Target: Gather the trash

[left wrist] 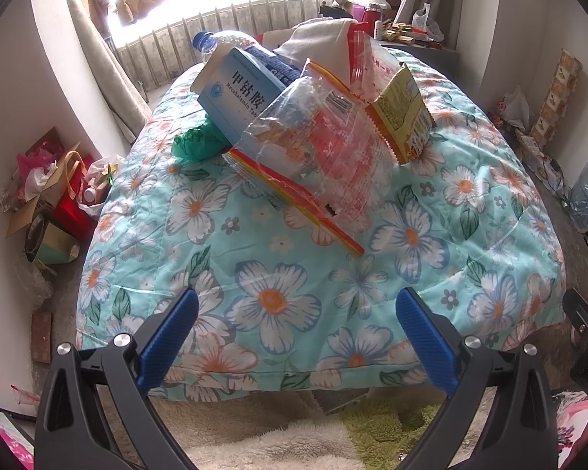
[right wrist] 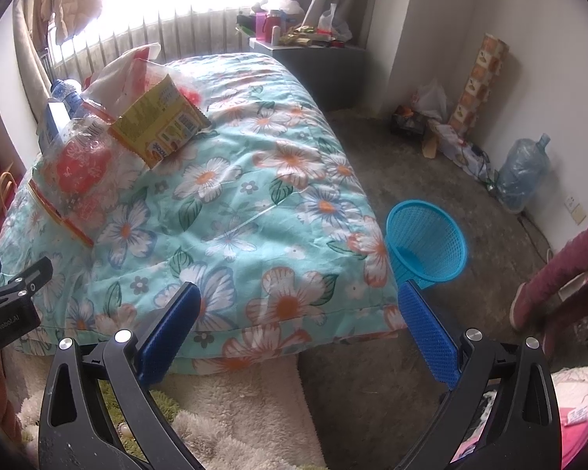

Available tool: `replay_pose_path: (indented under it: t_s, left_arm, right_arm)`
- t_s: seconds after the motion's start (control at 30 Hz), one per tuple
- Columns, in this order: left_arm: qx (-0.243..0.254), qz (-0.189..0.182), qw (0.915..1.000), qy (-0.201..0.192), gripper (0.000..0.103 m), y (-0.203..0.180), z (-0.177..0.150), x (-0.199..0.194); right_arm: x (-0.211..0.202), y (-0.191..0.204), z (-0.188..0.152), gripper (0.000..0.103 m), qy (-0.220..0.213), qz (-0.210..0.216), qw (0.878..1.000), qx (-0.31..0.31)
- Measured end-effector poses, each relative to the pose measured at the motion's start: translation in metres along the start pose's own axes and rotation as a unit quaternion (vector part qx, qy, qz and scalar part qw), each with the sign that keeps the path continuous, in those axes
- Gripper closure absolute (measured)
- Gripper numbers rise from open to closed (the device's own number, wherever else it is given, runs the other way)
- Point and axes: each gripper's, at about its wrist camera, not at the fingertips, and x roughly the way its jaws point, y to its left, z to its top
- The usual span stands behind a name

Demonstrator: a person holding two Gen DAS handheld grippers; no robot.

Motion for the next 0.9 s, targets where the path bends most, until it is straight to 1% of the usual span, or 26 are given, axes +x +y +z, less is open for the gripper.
replay_pose_path:
  t_s: [0.47,0.9]
  left_arm:
    - [-0.001,0.004,0.9999,0.014,0.004,0.0017,-0.0006,0.0052]
    - [-0.001,0.005,0.9998,0.017,0.004,0.0014,-0.001,0.0088]
  right_arm:
    - [0.003,0.0013,-0.0015,0.007,0.004,0.01,1.0,0.001]
    - [0.0031,0.0022,-0.0002,0.007,0.007,0.011,1.0,0.002]
